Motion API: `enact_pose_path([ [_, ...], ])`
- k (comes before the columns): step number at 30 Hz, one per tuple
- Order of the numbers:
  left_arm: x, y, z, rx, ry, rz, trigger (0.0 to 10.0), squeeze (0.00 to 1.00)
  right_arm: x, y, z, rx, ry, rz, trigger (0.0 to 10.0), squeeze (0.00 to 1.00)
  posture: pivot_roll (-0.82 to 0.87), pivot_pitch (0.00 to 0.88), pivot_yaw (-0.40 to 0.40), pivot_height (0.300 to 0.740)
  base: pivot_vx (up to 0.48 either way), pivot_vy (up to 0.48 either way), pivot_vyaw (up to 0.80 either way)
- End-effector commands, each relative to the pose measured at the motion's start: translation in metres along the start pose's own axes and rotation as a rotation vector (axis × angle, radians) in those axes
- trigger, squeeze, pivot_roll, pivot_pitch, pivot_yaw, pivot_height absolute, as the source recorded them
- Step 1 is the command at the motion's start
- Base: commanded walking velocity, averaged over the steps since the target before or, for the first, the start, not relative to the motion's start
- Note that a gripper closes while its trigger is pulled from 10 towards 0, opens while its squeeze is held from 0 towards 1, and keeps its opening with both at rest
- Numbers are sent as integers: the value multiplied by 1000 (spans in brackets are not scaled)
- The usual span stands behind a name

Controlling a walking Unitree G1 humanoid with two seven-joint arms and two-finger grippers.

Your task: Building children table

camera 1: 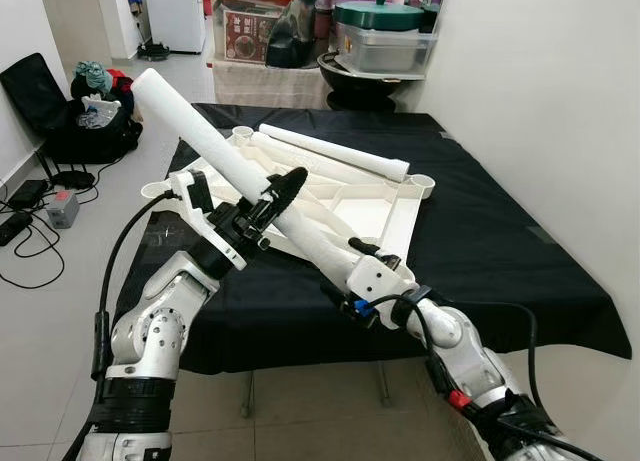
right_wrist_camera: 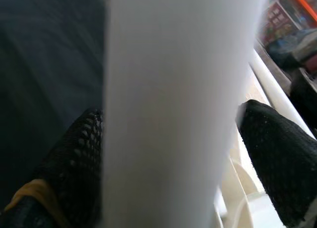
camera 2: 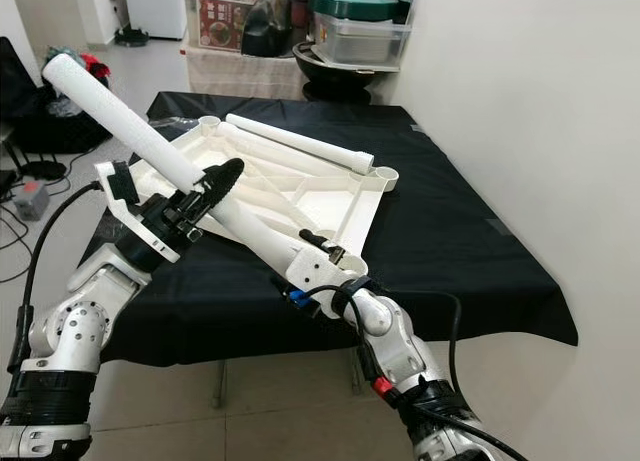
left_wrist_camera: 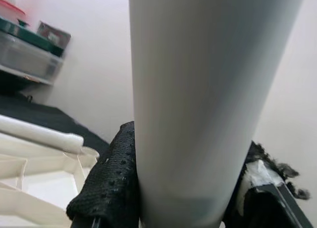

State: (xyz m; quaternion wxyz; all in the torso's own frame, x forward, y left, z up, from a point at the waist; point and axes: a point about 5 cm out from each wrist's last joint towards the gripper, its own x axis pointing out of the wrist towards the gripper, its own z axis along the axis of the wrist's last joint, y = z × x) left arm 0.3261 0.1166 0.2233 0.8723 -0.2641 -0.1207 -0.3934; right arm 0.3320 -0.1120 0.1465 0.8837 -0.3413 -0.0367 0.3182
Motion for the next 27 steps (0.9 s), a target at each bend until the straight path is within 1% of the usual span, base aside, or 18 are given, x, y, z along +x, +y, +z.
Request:
enact_pose_path([
  [1,10,-4,-6,34,23,-14,10000,0,5,-5,18,7,-8,-11,10000,1000,27,0,-73,740,0,0,0],
  [2,10,-4,-6,34,23,-14,10000,0,5,-5,18,7,-8,-11,10000,1000,27,0,-73,740,0,0,0],
  [3,13,-4,-8,43,30,-9,10000,0,7,-7,26,23,-19,-21,10000,1000,25,0,-72,740,0,0,0],
  [4,13,-4,-8,43,30,-9,10000,0,7,-7,26,23,-19,-21,10000,1000,25,0,-72,740,0,0,0],
  [5,14,-2,-12,46,36,7,10000,0,8,-10,34,40,-34,-36,10000,1000,24,0,-72,740,0,0,0],
  [7,17,-1,-18,45,45,25,10000,0,9,-11,44,58,-50,-46,10000,1000,12,0,-70,740,0,0,0],
  [10,19,-2,-21,46,50,26,10000,0,9,-9,49,68,-43,-39,10000,1000,7,0,-68,740,0,0,0],
  [14,21,-4,-24,48,57,17,10000,0,7,-5,48,82,-22,-21,10000,1000,4,0,-67,740,0,0,0],
  [15,22,-4,-25,49,59,14,10000,0,6,-3,46,89,-9,-12,7373,1000,4,0,-68,740,0,0,0],
  [16,22,-4,-25,49,59,14,10000,0,6,-3,46,89,-9,-12,7373,1000,4,0,-68,740,0,0,0],
  [17,23,-5,-25,52,59,11,10000,0,5,-1,44,102,16,2,4039,1000,5,0,-69,740,0,0,0],
  [19,23,-5,-25,52,59,11,10000,0,5,-1,44,102,16,2,4039,1000,5,0,-69,740,0,0,0],
  [20,24,-5,-24,54,57,9,10000,0,5,2,40,112,39,15,275,1000,5,0,-69,740,0,0,0],
  [22,24,-4,-24,54,55,9,10000,0,4,4,38,118,53,23,275,1000,5,0,-69,740,0,0,0],
  [23,25,-4,-23,49,46,7,10000,0,5,7,36,138,73,32,0,1000,8,0,-71,740,0,0,0],
  [24,25,-4,-23,49,46,7,10000,0,5,7,36,138,73,32,0,1000,8,0,-71,740,0,0,0],
  [27,28,-5,-21,41,31,5,10000,0,6,12,32,179,104,33,0,1000,11,0,-74,740,0,0,0],
])
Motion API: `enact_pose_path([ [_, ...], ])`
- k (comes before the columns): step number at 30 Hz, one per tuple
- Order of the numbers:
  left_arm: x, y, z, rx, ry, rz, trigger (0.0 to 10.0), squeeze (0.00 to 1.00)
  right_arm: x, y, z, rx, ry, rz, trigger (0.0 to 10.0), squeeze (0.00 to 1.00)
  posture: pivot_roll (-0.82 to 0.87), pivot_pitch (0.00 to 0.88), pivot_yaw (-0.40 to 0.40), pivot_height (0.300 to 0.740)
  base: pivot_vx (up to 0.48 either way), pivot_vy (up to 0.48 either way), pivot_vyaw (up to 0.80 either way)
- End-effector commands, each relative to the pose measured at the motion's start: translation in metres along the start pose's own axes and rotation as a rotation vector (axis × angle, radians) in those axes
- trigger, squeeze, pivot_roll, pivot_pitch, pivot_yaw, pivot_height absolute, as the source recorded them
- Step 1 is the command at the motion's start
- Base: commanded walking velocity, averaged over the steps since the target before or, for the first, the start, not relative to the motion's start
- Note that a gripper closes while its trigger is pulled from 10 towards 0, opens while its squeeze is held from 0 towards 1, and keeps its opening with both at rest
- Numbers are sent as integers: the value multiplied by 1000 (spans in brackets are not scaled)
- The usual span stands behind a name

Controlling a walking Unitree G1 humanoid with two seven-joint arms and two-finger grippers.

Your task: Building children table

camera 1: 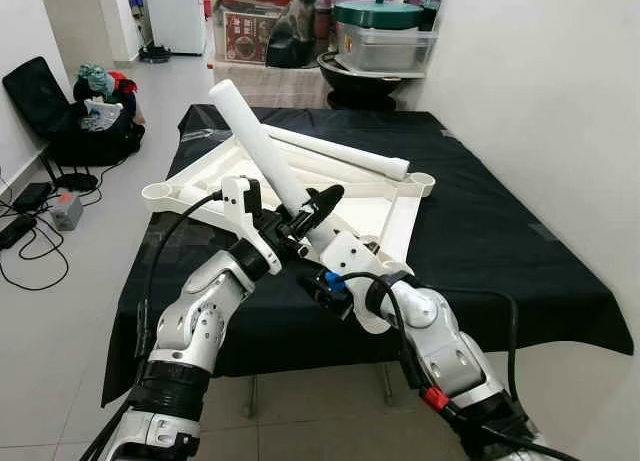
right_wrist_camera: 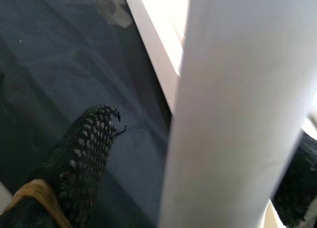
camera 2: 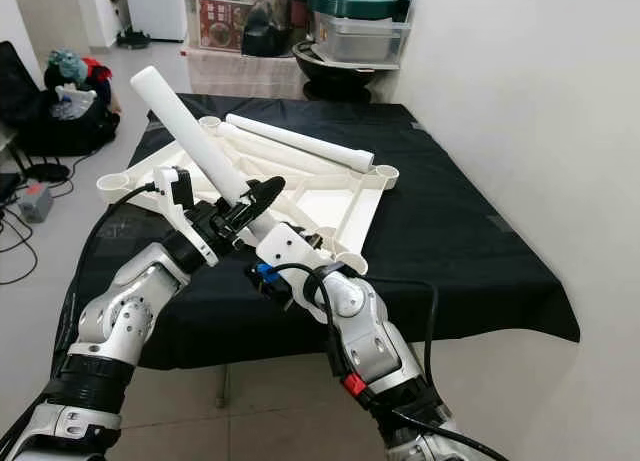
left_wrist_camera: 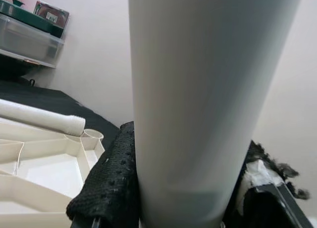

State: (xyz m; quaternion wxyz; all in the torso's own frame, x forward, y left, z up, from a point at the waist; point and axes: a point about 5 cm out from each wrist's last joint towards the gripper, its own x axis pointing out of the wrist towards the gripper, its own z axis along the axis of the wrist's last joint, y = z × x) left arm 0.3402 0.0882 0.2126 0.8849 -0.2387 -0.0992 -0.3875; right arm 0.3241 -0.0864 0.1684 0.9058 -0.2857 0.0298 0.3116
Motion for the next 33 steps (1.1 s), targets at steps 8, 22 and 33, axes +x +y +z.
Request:
enact_pose_path([
  [8,8,-6,1,-15,-34,-27,10000,0,7,8,1,55,30,-11,0,0,13,0,-74,740,0,0,0],
  [22,9,-7,-1,-35,-35,-33,10000,0,8,15,4,70,26,18,0,0,15,0,-80,740,0,0,0],
  [33,5,-12,-1,38,-48,-75,10000,1000,9,14,3,76,29,-11,0,0,14,0,-77,740,0,0,0],
])
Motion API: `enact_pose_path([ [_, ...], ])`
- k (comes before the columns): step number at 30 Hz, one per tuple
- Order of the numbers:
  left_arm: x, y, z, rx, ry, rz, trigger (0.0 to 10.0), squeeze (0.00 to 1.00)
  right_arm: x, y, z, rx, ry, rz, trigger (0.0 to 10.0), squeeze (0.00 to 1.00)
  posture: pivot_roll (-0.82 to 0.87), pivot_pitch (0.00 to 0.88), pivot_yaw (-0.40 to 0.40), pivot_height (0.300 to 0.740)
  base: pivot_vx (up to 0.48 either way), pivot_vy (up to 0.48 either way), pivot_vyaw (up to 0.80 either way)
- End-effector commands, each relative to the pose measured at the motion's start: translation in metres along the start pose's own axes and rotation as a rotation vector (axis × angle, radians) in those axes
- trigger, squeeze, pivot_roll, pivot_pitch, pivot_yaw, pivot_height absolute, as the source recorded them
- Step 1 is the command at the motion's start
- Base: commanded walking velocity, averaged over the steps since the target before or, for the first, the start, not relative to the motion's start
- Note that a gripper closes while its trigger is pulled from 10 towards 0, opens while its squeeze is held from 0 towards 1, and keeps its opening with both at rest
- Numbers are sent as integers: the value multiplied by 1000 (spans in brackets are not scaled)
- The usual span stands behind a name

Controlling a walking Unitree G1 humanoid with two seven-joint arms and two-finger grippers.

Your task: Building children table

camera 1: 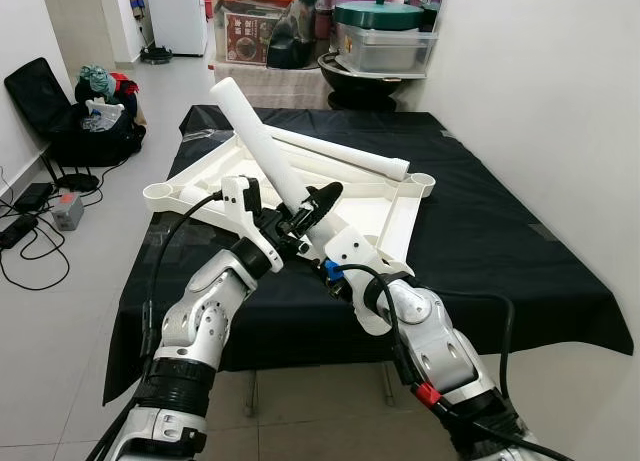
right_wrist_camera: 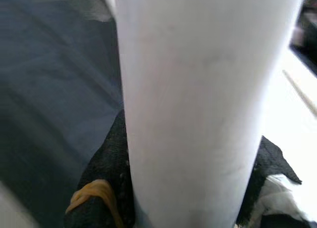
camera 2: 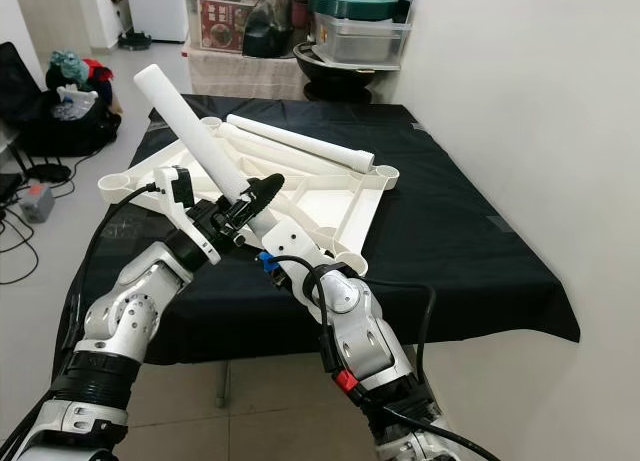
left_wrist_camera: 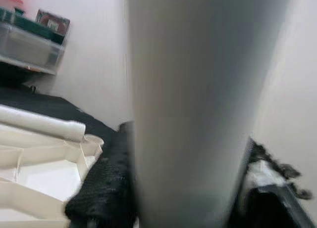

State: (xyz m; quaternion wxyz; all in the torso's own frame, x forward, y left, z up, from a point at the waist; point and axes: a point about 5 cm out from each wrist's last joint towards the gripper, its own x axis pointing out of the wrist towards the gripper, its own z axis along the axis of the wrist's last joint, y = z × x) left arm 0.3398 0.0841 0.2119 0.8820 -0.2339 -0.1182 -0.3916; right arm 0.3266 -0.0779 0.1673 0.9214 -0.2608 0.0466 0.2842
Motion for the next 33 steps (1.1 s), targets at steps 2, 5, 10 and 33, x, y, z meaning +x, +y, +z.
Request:
enact_pose_path([
  [2,2,-10,2,14,-22,-68,10000,1000,1,7,-2,7,2,26,0,0,14,0,-77,740,0,0,0],
  [5,-1,-10,4,7,-33,-78,10000,1000,0,0,-5,-5,12,-6,0,0,14,0,-79,740,0,0,0],
  [10,-5,-9,6,1,-42,-79,10000,1000,-2,-13,-11,-18,33,-58,0,0,21,0,-83,740,0,0,0],
  [33,-23,-3,0,51,-2,1,10000,376,-34,-127,-31,187,27,-564,0,0,39,0,-88,740,0,0,0],
])
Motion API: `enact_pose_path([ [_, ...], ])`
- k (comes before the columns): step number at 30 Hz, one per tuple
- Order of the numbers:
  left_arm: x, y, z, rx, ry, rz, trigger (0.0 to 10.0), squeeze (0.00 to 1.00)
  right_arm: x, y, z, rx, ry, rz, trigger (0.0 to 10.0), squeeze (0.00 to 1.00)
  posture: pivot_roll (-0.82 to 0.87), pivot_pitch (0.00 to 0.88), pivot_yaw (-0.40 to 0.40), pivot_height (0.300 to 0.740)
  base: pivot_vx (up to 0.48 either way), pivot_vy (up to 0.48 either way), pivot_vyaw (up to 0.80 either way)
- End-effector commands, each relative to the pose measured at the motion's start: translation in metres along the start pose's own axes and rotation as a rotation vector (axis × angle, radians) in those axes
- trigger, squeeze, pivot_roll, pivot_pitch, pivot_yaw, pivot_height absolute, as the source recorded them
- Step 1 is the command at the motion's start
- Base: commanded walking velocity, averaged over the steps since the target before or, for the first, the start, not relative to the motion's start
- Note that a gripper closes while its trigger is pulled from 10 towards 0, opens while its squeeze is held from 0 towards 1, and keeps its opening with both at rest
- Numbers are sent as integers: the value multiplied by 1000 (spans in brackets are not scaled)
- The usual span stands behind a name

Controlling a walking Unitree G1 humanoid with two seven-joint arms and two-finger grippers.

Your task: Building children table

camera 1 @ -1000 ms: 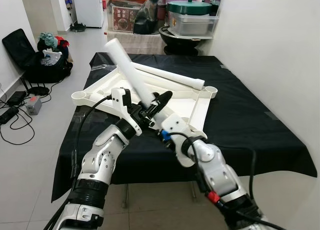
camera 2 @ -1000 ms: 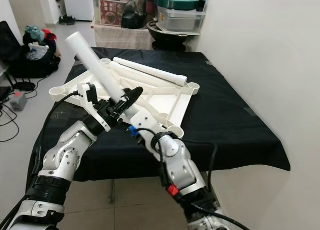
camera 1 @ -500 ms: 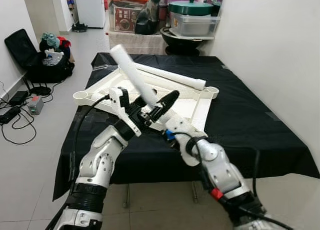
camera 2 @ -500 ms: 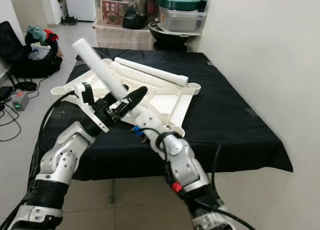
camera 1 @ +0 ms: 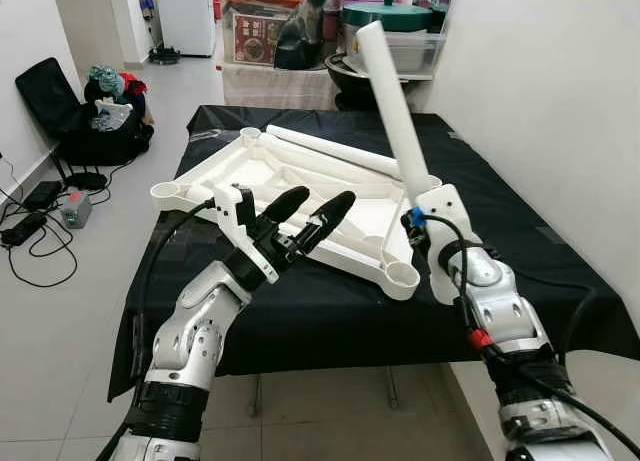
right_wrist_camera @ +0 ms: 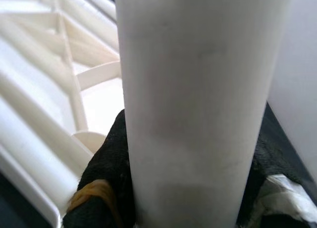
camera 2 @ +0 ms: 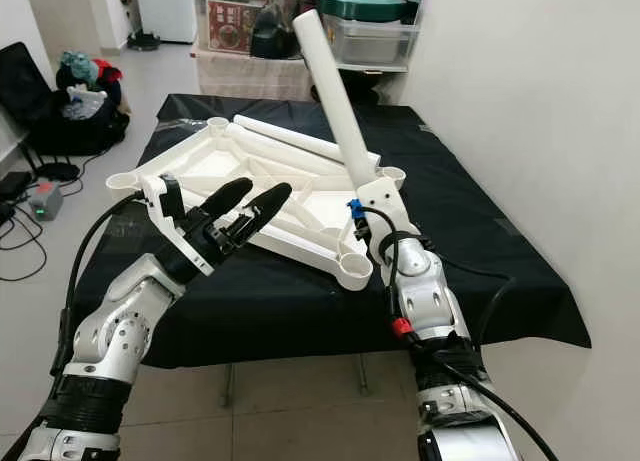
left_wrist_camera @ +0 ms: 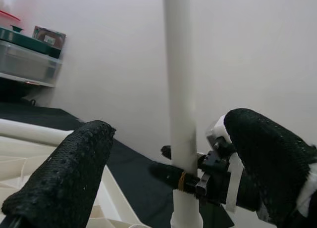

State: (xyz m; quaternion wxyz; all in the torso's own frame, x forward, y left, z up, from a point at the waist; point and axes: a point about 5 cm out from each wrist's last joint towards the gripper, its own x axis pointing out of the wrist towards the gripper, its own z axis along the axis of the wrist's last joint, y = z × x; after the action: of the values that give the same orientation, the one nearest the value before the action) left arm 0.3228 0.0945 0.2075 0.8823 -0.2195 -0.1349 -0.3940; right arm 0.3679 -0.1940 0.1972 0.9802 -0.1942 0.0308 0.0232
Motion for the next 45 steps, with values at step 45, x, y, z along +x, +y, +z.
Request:
enact_pose_path([
  [45,-51,34,-47,301,315,371,10000,0,-20,21,13,369,-415,-171,0,0,70,0,-74,740,0,0,0],
])
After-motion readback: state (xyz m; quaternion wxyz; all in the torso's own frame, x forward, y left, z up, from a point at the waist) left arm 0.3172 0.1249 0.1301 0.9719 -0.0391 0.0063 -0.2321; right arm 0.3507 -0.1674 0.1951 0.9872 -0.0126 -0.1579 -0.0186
